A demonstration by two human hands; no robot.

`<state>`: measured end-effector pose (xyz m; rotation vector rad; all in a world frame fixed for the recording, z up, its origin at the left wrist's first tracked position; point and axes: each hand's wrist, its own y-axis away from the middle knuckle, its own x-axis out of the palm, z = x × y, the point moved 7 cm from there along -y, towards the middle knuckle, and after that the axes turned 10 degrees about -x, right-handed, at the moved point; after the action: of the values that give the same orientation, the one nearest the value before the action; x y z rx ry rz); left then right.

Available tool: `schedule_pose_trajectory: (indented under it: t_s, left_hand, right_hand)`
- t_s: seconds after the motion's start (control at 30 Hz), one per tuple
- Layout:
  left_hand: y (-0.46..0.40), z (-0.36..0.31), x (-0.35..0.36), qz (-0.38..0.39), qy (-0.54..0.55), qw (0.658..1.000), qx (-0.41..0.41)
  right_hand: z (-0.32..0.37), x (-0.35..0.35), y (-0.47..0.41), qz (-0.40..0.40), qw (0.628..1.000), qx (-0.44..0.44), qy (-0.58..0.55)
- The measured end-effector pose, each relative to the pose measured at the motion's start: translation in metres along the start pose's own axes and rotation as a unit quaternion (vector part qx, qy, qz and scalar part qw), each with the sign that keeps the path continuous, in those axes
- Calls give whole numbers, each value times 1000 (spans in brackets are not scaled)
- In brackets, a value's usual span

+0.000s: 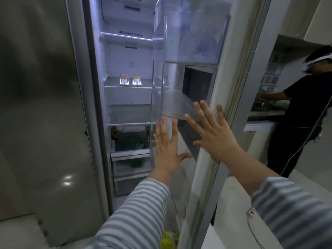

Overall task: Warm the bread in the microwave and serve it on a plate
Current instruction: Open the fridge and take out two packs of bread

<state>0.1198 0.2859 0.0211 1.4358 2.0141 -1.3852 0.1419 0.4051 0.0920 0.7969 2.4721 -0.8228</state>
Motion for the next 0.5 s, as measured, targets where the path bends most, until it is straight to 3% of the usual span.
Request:
schedule_pose_trajectory:
  t_s: [0.3, 0.4, 0.5]
  left_hand:
    - [6, -18, 11, -16, -42, 999, 9]
    - [4, 1, -3, -26, -72, 995, 65]
    - [-9, 42, -37, -49, -119, 989, 67]
  right_hand:
    - [-10, 0, 20, -3, 999, 21, -33]
    - [3, -17, 18, -44, 995, 50, -72]
    - [32, -29, -4, -81, 991, 37, -100]
